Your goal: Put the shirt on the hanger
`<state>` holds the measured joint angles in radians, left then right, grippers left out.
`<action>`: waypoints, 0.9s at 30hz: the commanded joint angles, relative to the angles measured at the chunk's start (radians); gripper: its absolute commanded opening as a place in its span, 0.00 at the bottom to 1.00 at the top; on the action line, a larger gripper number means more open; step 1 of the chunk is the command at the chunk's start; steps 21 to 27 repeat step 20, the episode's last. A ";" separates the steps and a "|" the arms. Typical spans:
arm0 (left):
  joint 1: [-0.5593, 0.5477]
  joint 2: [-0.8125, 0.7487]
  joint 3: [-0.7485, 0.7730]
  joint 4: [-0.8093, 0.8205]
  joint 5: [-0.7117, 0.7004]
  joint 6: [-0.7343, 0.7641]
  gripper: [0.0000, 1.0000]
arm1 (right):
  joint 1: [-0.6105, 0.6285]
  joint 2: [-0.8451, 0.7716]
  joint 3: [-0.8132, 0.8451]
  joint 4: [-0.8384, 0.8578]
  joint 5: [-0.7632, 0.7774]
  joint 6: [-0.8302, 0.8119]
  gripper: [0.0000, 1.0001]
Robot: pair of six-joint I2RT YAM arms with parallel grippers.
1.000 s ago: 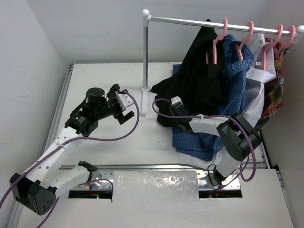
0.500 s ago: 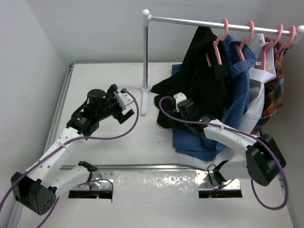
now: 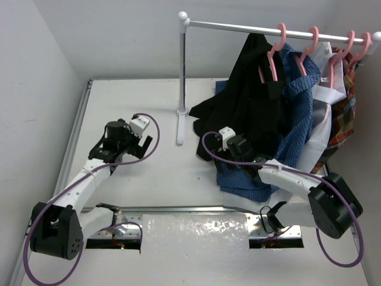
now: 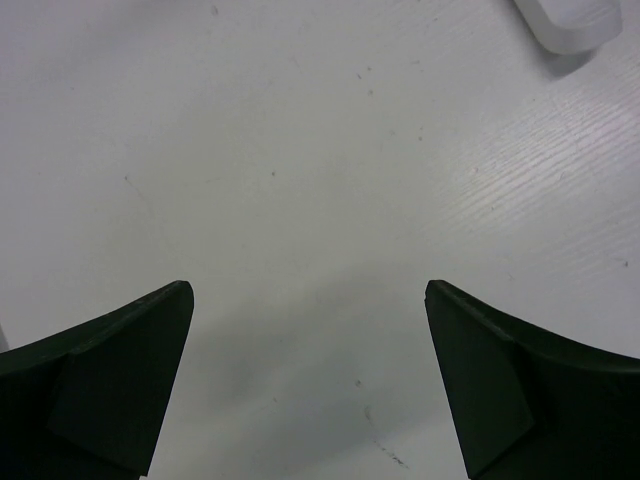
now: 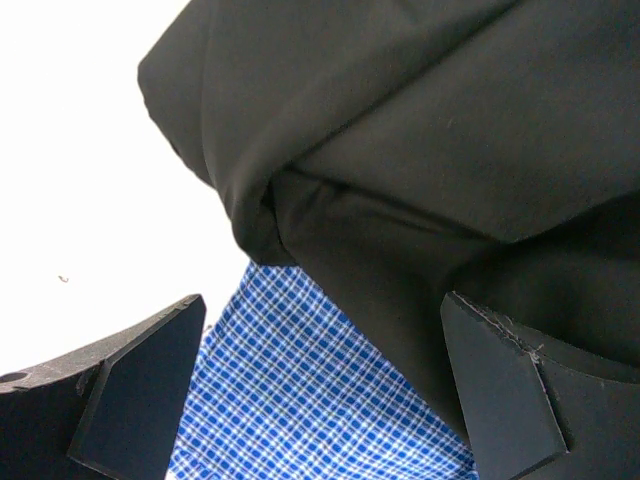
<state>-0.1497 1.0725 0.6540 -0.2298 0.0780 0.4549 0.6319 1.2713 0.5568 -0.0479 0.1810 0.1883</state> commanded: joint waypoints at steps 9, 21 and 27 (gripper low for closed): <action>-0.002 -0.144 -0.215 0.337 -0.052 -0.074 1.00 | 0.005 -0.012 -0.087 0.120 0.051 0.045 0.99; -0.002 -0.174 -0.289 0.402 -0.043 -0.079 1.00 | 0.005 -0.042 -0.129 0.141 0.094 0.030 0.99; -0.002 -0.174 -0.289 0.402 -0.043 -0.079 1.00 | 0.005 -0.042 -0.129 0.141 0.094 0.030 0.99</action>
